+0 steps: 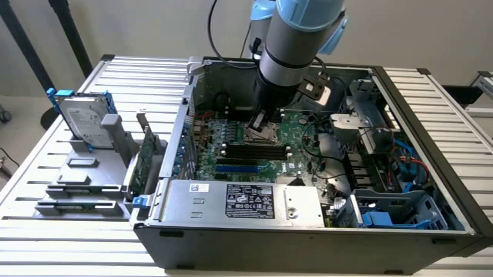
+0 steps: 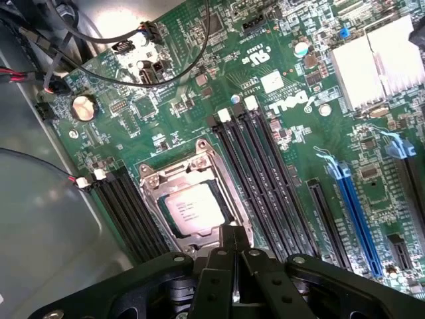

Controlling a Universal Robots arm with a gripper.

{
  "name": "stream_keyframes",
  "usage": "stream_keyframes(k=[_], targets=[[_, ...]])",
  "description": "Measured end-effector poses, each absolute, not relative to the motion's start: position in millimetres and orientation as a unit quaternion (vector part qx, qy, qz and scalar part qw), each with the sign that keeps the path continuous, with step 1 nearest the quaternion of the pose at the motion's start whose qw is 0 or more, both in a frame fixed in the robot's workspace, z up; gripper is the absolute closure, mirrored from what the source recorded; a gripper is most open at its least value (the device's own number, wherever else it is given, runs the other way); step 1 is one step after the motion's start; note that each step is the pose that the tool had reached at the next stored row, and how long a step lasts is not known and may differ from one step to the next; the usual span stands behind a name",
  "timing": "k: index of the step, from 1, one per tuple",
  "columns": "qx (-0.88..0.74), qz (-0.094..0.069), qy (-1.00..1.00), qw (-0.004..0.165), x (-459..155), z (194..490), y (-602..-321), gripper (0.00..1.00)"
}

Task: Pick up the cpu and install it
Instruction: 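Install the first cpu locking lever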

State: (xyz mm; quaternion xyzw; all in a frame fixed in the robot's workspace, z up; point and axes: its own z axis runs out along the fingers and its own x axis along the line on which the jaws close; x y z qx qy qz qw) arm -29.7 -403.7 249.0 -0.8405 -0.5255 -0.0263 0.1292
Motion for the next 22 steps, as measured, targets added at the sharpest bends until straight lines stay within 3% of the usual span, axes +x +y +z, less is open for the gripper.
stream_keyframes(k=[22], targets=[[-0.854,-0.028,-0.504,0.127,-64,244,-406,0.89]])
